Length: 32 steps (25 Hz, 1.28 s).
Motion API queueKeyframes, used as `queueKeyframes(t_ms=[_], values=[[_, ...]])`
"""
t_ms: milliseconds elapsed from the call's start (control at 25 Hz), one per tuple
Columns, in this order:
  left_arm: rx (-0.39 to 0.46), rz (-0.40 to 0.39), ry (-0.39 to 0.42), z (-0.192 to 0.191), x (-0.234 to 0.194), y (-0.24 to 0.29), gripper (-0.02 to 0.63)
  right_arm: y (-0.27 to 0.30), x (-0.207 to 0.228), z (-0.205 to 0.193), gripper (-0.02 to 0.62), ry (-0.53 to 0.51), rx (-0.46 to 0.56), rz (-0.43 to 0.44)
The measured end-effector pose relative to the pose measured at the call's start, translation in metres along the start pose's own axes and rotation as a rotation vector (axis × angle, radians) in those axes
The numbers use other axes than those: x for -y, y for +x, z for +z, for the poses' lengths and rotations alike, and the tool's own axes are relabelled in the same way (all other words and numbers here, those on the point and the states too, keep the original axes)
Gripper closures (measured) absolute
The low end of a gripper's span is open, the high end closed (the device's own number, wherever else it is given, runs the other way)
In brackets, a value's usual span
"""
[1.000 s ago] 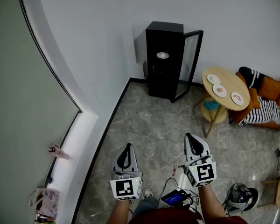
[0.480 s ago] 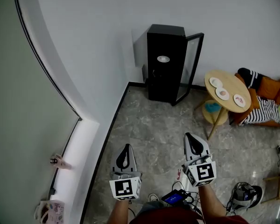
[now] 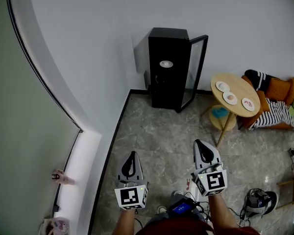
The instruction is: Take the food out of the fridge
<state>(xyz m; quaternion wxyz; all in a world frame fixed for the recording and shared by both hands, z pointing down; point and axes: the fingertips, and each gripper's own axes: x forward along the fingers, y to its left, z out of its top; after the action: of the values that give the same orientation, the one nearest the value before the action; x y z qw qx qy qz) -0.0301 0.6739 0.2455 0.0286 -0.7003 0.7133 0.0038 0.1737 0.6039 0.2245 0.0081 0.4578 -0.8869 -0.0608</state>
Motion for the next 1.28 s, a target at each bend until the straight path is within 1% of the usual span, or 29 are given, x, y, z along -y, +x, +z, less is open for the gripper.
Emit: queueKeyframes(t_ms=[240, 400, 840, 1040, 1280], values=[[0.011, -0.01, 0.009, 0.001, 0.004, 0.022, 0.592, 0.014, 0.016, -0.008, 0.572, 0.016, -0.008, -0.009], [0.014, 0.002, 0.009, -0.003, 0.0, 0.045, 0.592, 0.034, 0.027, -0.011, 0.572, 0.012, 0.015, -0.004], [-0.021, -0.001, 0.013, -0.017, 0.016, 0.14, 0.592, 0.11, 0.089, -0.029, 0.572, 0.031, -0.013, -0.004], [-0.028, -0.002, 0.021, -0.015, 0.023, 0.18, 0.592, 0.139, 0.112, -0.033, 0.572, 0.042, -0.013, 0.008], [-0.029, -0.009, 0.031, -0.009, 0.032, 0.22, 0.592, 0.168, 0.141, -0.037, 0.572, 0.058, -0.01, 0.004]])
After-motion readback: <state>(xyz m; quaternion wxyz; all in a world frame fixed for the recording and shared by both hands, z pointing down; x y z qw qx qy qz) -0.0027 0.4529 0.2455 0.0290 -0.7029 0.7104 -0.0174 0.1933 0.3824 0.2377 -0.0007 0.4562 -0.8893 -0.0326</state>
